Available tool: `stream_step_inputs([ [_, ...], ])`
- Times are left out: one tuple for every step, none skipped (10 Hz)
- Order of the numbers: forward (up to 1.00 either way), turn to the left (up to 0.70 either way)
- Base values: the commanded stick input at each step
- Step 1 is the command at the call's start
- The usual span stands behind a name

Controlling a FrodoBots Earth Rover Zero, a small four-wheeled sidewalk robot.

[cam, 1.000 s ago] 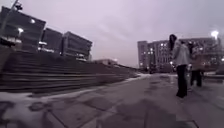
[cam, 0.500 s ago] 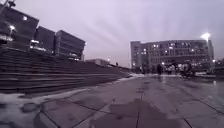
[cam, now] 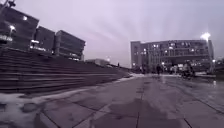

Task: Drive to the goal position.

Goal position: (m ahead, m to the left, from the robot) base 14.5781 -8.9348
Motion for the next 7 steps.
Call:
stream_step_inputs([
  [0.00, -0.45],
  [0.00, -0.45],
  [0.00, -0.45],
  [0.00, -0.45],
  [0.00, -0.45],
  [0.16, -0.42],
  [0.99, -0.27],
])
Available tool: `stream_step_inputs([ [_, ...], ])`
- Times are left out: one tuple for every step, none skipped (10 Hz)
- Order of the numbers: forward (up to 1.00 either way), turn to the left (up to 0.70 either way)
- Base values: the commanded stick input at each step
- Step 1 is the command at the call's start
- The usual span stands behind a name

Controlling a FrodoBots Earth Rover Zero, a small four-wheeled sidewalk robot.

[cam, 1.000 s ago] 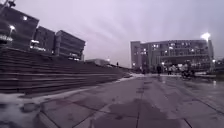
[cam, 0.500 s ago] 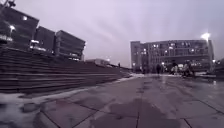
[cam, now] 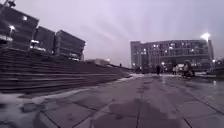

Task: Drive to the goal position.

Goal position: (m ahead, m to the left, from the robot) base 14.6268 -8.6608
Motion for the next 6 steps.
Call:
stream_step_inputs([
  [1.00, -0.27],
  [1.00, -0.27],
  [1.00, -0.27],
  [1.00, -0.27],
  [1.00, -0.27],
  [1.00, -0.27],
])
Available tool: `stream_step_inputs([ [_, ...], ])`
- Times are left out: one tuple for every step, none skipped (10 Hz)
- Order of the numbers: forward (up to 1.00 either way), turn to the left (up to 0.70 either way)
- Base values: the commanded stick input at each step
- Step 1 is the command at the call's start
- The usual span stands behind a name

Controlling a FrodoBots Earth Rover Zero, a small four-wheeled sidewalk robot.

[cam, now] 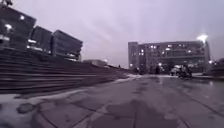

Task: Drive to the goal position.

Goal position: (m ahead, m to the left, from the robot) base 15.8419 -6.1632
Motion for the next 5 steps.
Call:
stream_step_inputs([
  [0.31, -0.39],
  [0.00, -0.45],
  [0.00, -0.17],
  [0.00, 0.00],
  [0.00, 0.00],
])
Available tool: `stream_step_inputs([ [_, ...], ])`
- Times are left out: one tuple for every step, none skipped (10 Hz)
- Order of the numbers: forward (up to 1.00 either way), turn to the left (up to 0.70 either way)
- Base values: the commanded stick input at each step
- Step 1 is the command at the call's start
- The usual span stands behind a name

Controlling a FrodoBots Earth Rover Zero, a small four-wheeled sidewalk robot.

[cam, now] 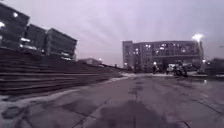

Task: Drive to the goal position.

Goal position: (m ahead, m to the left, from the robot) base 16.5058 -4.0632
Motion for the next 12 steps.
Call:
stream_step_inputs([
  [0.00, 0.00],
  [0.00, 0.00],
  [0.00, 0.00],
  [0.00, 0.00],
  [0.00, 0.00],
  [0.00, 0.00],
  [0.00, 0.00],
  [0.00, -0.22],
  [0.00, -0.45],
  [0.00, -0.45],
  [0.00, -0.45],
  [0.00, -0.45],
])
